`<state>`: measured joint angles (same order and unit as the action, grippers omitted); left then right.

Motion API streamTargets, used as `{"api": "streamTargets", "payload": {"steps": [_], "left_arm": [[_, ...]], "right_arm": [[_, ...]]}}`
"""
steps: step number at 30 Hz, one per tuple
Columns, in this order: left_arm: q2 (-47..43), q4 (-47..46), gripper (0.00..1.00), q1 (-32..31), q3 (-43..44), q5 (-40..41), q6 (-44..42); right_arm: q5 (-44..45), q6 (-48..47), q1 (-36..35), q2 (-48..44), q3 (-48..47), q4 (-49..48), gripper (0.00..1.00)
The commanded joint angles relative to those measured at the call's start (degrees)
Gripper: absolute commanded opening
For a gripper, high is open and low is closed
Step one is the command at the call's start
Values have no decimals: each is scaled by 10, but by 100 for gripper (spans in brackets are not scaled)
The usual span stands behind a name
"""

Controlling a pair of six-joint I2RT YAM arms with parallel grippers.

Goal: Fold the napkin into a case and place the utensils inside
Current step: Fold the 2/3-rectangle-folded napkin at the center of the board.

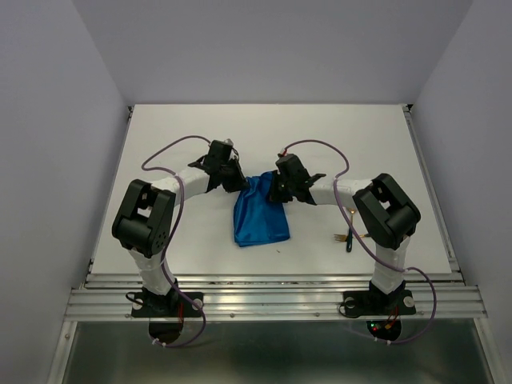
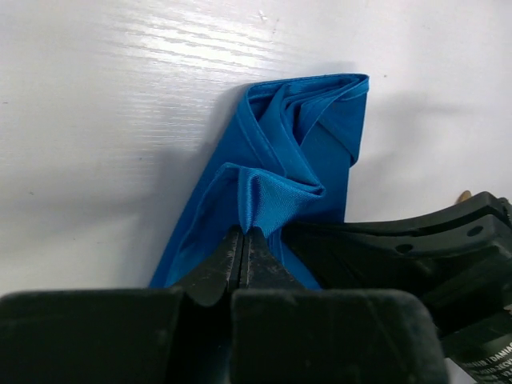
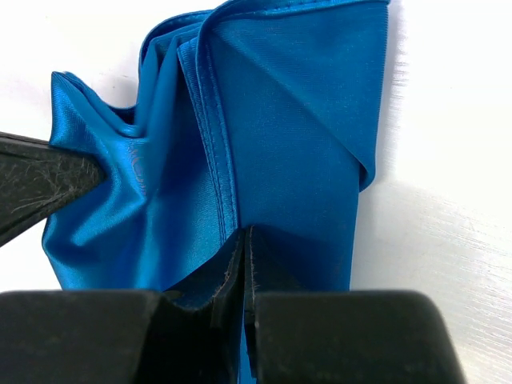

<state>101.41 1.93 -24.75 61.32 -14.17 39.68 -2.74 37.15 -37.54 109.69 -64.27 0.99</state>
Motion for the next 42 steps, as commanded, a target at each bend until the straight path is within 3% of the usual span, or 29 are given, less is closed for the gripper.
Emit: {"api": "streamTargets", "payload": {"steps": [1, 12, 16, 17, 18, 24, 26, 29, 31, 42], "left_arm": [[-27, -15, 0, -4, 20, -28, 22], [-37, -56, 0, -4, 17, -47, 56], [-33, -22, 0, -3, 32, 4, 37], [-34, -19, 6, -2, 34, 30, 24], [-36, 7, 22, 0, 35, 44, 17], [-42, 80, 67, 11, 55, 132, -25], [-48, 85, 69, 11, 50, 136, -29], [-67, 102, 68, 10, 21, 203, -9], [-82, 103, 62, 10, 5, 230, -5], [-23, 49, 57, 8, -45, 145, -23]], "right_arm": [[11, 2, -7, 15, 0, 15, 6], [10, 7, -12, 10, 0, 15, 6], [5, 10, -12, 10, -2, 14, 6], [5, 9, -12, 10, -3, 14, 6], [5, 10, -12, 9, -2, 14, 6], [4, 8, -12, 4, -1, 14, 6], [4, 9, -12, 5, -2, 14, 6], [0, 10, -12, 6, -5, 14, 6], [-1, 10, -12, 5, -5, 14, 6], [-1, 11, -17, 8, -10, 15, 6]]}}
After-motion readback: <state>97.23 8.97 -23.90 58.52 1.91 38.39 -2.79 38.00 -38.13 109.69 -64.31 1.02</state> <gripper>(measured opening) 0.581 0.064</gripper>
